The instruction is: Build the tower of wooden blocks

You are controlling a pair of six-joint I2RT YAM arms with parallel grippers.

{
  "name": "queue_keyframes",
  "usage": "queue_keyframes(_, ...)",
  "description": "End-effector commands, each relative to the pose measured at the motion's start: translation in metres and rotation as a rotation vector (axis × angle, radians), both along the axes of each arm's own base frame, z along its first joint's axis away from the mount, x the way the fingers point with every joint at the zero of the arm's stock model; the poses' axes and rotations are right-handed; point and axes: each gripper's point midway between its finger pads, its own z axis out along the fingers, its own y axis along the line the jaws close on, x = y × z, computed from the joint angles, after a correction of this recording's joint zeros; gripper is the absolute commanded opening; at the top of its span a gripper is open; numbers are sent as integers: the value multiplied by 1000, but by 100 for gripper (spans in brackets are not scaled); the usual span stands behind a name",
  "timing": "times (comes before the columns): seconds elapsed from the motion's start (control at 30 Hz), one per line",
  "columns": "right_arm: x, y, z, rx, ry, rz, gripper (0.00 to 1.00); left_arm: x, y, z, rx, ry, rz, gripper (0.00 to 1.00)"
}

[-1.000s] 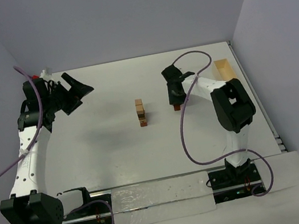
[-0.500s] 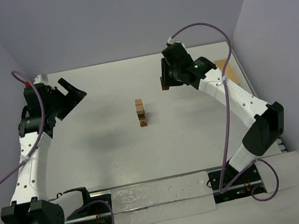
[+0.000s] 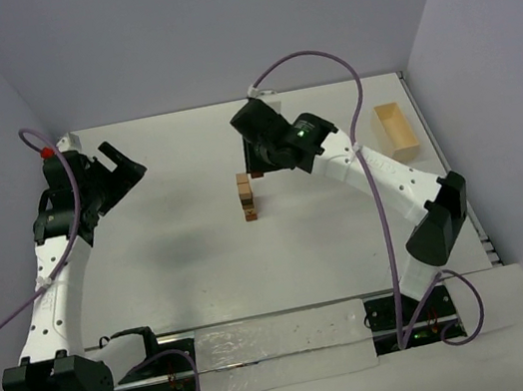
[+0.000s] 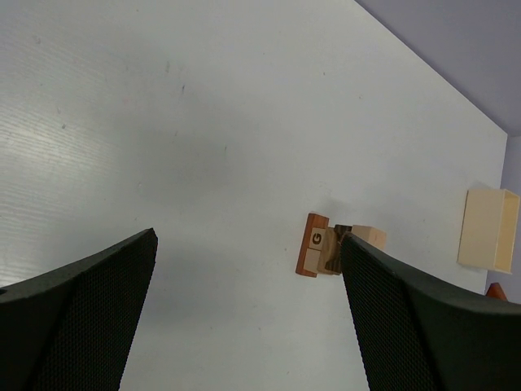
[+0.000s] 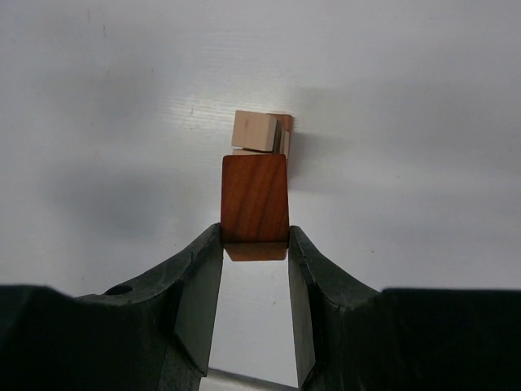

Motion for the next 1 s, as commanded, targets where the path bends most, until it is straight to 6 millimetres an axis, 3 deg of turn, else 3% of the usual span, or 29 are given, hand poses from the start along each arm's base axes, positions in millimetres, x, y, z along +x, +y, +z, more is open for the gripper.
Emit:
queue_keyframes(0.0,-1,16,1,-10,-12,-32,0,3,7,13,23,-61,17,99)
queue_keyframes(0.2,-2,33,-29,-34,61,-22,0,1,7,13,19,-59,23,99)
queue_keyframes(0.97,29,35,-60,-101,82,-70,2,-1,0,10,-15,-42,4,99)
